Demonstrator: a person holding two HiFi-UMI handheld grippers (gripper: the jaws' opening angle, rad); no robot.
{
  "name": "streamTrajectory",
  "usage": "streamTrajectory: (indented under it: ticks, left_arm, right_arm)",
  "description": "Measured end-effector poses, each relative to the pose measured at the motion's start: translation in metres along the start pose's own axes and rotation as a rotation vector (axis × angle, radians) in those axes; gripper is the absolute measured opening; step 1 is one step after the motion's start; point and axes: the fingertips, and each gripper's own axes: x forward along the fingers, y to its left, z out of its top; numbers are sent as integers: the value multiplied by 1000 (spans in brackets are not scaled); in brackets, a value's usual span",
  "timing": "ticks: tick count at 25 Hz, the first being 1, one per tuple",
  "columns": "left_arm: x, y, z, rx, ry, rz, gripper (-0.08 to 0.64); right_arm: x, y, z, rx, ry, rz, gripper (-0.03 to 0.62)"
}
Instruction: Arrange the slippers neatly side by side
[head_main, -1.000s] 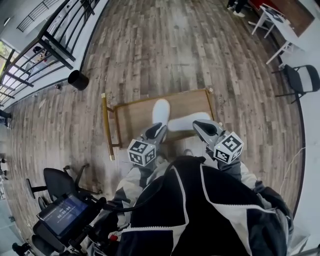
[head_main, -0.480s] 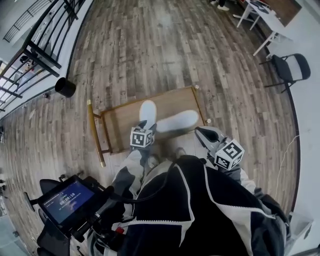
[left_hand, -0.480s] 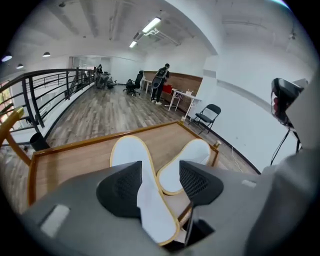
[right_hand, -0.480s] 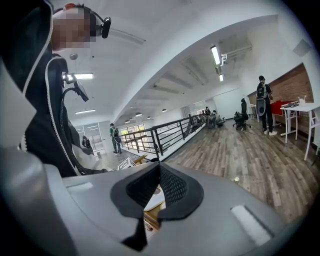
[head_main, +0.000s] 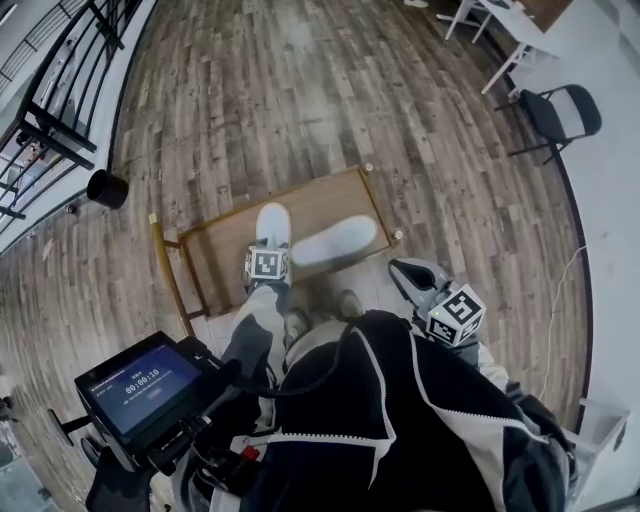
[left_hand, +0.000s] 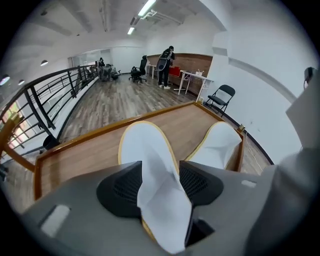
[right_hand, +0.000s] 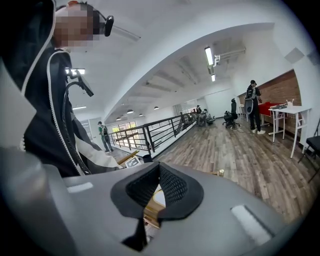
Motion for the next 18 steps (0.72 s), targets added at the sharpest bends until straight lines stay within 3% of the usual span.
streamTrajectory:
  ticks: [4,5,6,7,12,18]
  left_arm:
    - [13,-5,8,-22,0,4,219]
    - [12,-4,9,-29,-2,12,179]
    - [12,-4,10,-40,-4,19,60]
    - [11,-3,11,-56,-6,22,34]
    - [6,0,14,-81,-21,24,32]
    - [-21,6,14,-138,-124,30,32]
  right_arm:
    - [-5,-16,-2,15,5,-24,5]
    - [-7,-17,-3,16,5,-26,5]
    - [-8,-18,-3,16,4,-26,5]
    - [-9,-19,-3,16,4,-26,5]
    - [-5,-16,-2,12,1,-13,5]
    - [10,-10,3,5,-2,57,5]
